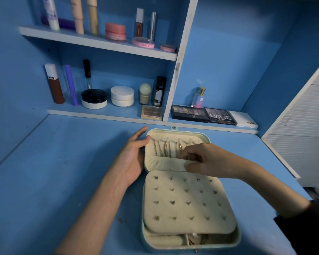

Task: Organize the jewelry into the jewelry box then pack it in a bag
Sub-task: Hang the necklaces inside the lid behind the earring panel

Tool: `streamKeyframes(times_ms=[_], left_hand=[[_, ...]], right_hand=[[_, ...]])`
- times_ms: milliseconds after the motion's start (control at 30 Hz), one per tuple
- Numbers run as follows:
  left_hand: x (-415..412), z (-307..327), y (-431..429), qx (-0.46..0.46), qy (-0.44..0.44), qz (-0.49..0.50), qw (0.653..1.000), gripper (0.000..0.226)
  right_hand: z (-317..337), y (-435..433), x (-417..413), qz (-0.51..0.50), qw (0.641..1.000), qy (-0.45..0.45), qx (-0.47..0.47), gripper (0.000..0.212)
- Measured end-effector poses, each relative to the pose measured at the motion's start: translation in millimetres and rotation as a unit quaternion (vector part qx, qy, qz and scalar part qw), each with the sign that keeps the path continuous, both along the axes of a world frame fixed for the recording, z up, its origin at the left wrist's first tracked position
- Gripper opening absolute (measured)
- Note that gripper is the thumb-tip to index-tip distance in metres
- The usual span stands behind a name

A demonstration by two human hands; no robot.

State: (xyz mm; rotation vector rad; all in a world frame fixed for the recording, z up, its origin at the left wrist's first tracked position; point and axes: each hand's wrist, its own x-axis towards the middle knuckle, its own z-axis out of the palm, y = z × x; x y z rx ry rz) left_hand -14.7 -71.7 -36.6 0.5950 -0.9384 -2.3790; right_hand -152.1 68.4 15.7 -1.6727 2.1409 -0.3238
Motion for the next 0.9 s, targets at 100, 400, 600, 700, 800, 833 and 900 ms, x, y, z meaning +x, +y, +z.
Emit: streamKeyframes(times_ms=[100, 400, 600, 700, 800, 833, 900], left_hand=[[-0.6, 0.1, -0.2, 0.001, -0.001, -0.001, 1.0, 0.044], [-0.7, -1.4, -0.9, -0.004, -0.005, 0.002, 1.0, 0.043], [-0.4, -1.5, -1.0, -0.007, -0.004, 0.0, 1.0, 0.043], [-0.6, -2.1, -1.1, -0.007, -0.004, 0.0, 1.0, 0.043], [-0.9, -2.6, -1.6, -0.007, -0.005, 0.003, 1.0, 0.044], [-1.2, -2.7, -1.7, -0.006, -0.005, 0.004, 1.0, 0.044], [-1.5, -2.8, -1.7, -0.007, -0.006, 0.002, 1.0, 0.044]], right_hand=[[-0.1, 0.4, -0.6, 0.011, 1.0, 0.013, 0.007, 0.01], [4.7, 7.8, -9.6, -0.054, 0.996, -0.026, -0.062, 0.016], [10.6, 11.9, -22.4, -0.108, 0.983, 0.068, -0.133, 0.028], [5.5, 12.8, -24.3, -0.091, 0.979, 0.118, -0.137, 0.031], [-1.2, 14.7, -22.5, -0.091, 0.976, 0.146, -0.132, 0.024], [-2.7, 15.3, -21.8, -0.094, 0.975, 0.15, -0.132, 0.023], [-5.2, 16.1, -19.9, -0.086, 0.977, 0.146, -0.13, 0.022]])
